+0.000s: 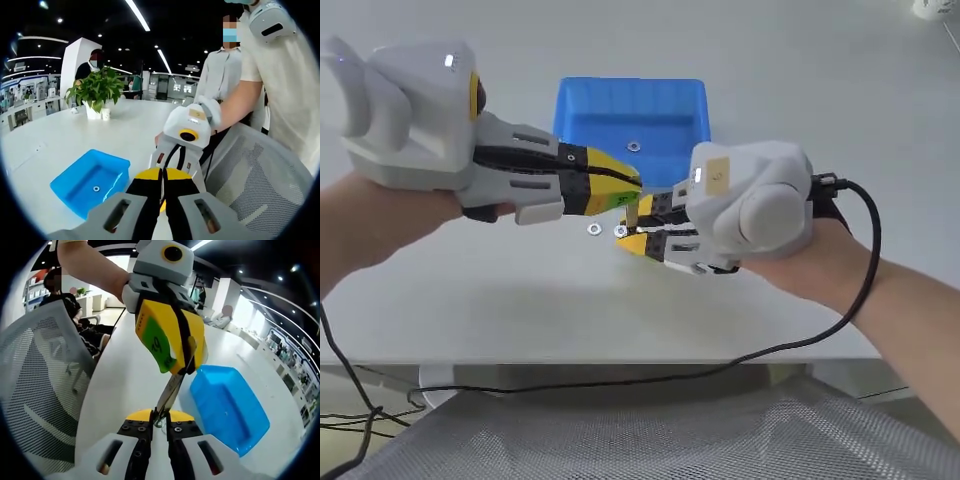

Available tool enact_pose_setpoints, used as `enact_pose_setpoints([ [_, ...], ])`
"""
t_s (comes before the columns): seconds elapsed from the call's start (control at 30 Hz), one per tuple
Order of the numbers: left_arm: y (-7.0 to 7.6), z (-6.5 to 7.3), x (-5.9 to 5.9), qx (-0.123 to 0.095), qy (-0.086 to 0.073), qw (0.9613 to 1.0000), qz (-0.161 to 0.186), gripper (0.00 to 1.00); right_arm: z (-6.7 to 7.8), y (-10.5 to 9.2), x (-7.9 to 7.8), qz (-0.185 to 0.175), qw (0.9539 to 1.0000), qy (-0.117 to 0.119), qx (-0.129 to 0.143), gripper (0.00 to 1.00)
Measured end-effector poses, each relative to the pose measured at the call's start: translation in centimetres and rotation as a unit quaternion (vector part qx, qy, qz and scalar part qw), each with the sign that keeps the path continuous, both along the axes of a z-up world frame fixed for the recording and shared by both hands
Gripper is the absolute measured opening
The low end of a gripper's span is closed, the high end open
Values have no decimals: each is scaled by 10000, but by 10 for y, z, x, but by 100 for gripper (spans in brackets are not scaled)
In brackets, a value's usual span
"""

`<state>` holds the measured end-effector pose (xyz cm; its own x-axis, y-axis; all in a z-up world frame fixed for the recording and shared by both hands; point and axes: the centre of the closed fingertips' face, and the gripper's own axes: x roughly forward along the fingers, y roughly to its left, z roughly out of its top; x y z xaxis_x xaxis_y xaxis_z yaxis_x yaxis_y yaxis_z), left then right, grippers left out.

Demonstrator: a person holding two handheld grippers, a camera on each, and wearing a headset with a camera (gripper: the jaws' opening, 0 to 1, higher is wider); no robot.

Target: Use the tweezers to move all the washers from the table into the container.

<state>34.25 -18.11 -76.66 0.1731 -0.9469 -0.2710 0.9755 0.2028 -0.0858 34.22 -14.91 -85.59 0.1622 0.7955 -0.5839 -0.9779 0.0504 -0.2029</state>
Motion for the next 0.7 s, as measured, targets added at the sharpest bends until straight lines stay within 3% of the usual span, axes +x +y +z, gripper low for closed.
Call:
enact_pose_setpoints([
  [0.7, 0, 29, 8, -14, -239, 9997, 72, 3, 26, 1, 9, -15, 9999, -159, 18, 11],
])
